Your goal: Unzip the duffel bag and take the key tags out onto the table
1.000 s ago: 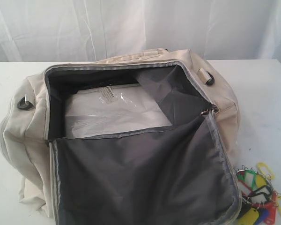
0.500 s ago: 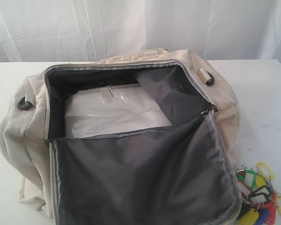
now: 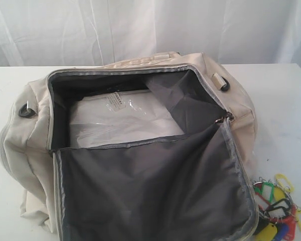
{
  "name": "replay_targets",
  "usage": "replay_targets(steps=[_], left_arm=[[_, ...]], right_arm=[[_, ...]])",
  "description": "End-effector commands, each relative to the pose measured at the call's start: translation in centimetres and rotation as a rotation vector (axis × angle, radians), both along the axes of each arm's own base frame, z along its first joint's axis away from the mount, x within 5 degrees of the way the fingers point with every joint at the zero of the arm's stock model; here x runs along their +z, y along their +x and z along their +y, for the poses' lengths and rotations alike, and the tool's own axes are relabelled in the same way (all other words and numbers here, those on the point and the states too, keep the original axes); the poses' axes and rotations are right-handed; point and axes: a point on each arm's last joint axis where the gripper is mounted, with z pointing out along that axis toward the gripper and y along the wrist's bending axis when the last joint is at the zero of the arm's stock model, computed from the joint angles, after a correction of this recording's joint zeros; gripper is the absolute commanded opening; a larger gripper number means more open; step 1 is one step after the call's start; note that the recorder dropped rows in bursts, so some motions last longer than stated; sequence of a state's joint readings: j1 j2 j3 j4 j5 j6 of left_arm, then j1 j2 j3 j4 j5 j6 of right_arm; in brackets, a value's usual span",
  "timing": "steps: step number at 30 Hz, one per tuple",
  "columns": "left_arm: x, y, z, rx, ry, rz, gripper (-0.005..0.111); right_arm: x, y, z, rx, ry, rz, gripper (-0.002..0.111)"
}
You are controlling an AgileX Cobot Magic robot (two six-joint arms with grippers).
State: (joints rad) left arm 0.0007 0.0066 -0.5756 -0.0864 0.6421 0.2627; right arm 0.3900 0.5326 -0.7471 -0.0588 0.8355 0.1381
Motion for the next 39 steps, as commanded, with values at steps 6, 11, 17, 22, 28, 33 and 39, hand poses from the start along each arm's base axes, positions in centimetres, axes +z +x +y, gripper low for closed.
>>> replay_targets(steps=[6,11,17,22,28,33,39], left_arm=[[-0.3,0.0,-0.1,-0.003,-0.009,0.003,0.000],[-2.0,1.3,0.0,0.006,-0.016,0.020,0.000],[-7.2,3.7,0.1,0.023,-0.024,0.113,0.000],[-14.0,5.3,0.4,0.053,-0.031,0.192,0.000],[-13.1,5.9,0.7,0.084,-0.036,0.012,0.000],[-12.8,6.0,0.7,0.089,-0.038,-0.020,0.000],[-12.8,6.0,0.7,0.089,-0.038,-0.020,0.000]], right_arm=[[0.0,-0.1,-0.1,-0.002,0.004,-0.010,0.000],[0.0,-0.1,-0.1,-0.002,0.004,-0.010,0.000],[0.0,-0.1,-0.1,-0.002,0.004,-0.010,0.000],[0.0,-0.1,-0.1,-0.002,0.004,-0.010,0.000],[0.0,-0.1,-0.1,-0.002,0.004,-0.010,0.000],[0.0,-0.1,-0.1,-0.002,0.004,-0.010,0.000],[0.0,-0.1,-0.1,-0.002,0.004,-0.010,0.000]])
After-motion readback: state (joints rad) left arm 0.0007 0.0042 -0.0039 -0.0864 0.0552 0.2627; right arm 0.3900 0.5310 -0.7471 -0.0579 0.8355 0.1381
